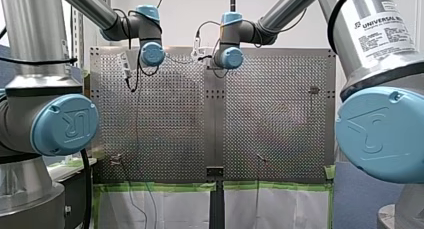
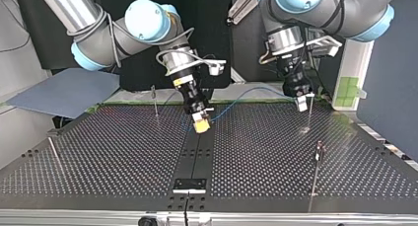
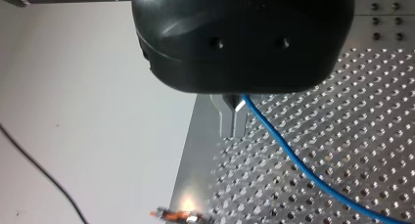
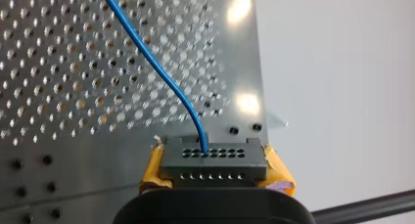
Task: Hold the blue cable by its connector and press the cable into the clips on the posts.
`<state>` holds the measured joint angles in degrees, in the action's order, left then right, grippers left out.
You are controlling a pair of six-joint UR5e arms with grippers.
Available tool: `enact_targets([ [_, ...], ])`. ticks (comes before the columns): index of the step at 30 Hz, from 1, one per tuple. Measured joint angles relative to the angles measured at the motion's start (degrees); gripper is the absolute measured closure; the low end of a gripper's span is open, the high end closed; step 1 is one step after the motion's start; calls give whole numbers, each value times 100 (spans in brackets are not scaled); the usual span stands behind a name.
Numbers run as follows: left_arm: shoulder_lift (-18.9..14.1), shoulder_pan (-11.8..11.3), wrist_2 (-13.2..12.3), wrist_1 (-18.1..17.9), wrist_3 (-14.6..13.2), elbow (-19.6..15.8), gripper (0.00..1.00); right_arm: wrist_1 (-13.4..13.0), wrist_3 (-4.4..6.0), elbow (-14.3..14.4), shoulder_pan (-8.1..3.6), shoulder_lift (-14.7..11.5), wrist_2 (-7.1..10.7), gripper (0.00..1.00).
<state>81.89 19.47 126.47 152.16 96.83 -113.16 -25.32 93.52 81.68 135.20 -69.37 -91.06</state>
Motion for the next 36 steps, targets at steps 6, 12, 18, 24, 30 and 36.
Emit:
enact_targets([
  [6,-14,-204,-80,305,74,128,100,15,30,-170,116,15,-12,98],
  [12,123,-447,-311,464,121,310,100,39,98,-328,165,36,-44,98],
  [18,185,-784,-647,492,132,421,100,54,130,-447,168,50,-121,98],
  [24,190,-1154,-1017,546,146,528,100,89,141,-594,183,158,-171,98],
  [30,213,-1439,-1260,558,269,618,100,160,142,-798,259,379,-203,98],
  [36,323,-1706,-1396,561,338,742,100,218,142,-1001,333,454,-225,98],
])
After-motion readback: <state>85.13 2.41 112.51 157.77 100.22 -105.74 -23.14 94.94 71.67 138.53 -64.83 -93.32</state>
